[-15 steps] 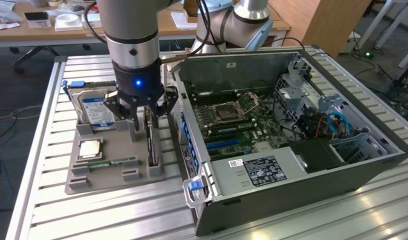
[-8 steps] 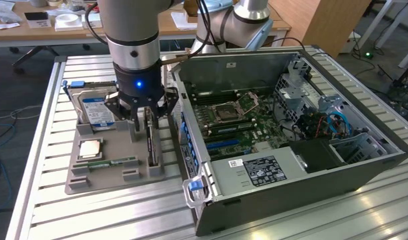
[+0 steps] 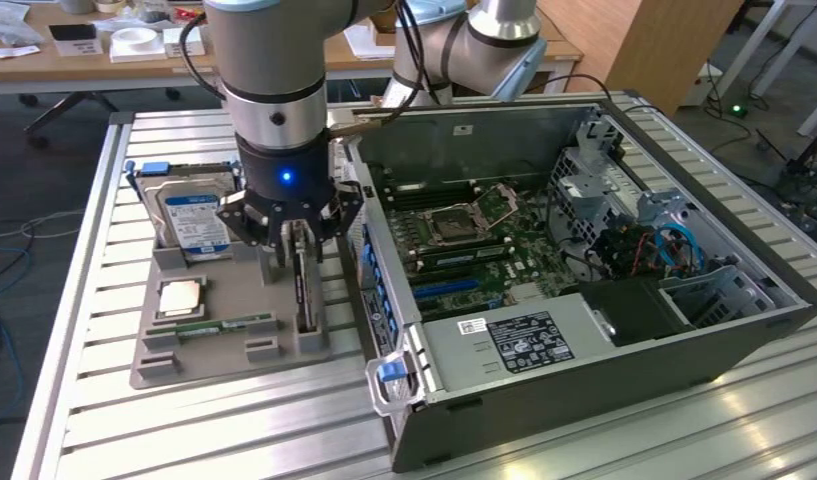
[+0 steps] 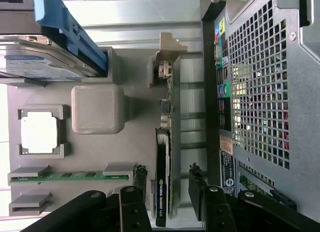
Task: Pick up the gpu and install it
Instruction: 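Pick up the gpu and move the gpu toward the slot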
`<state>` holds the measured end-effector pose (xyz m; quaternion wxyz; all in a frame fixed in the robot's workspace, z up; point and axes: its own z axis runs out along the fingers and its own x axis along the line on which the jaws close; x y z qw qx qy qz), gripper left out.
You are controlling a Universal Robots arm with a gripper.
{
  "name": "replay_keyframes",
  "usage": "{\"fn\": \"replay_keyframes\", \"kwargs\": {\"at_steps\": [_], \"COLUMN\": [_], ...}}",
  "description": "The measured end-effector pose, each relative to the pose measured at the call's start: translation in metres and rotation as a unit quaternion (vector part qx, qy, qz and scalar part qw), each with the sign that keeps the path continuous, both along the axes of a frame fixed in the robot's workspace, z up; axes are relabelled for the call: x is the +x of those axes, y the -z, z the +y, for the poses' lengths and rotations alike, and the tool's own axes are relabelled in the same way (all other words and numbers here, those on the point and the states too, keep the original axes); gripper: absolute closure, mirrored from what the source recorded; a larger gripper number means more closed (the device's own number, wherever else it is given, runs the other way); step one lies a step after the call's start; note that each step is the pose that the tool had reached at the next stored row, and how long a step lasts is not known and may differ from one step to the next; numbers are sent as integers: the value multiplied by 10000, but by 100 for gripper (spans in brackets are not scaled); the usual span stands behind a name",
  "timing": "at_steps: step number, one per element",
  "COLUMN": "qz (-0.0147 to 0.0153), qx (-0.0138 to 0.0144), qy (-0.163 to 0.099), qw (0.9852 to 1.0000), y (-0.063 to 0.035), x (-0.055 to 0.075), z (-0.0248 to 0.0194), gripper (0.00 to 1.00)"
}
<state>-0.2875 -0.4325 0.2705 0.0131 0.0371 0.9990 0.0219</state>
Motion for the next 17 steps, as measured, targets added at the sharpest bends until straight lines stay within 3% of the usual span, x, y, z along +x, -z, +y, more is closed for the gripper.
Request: {"fn": "replay_keyframes", "kwargs": {"at_steps": [8,13,17], "qz": [0,0,0], "qx": [0,-4,-12], "qy": [0,19,35], "qw": [10000,10000,10000], "y": [133,169,206], "x": [20,19,9], "z": [10,72,83], "gripper": [53,53,53]}}
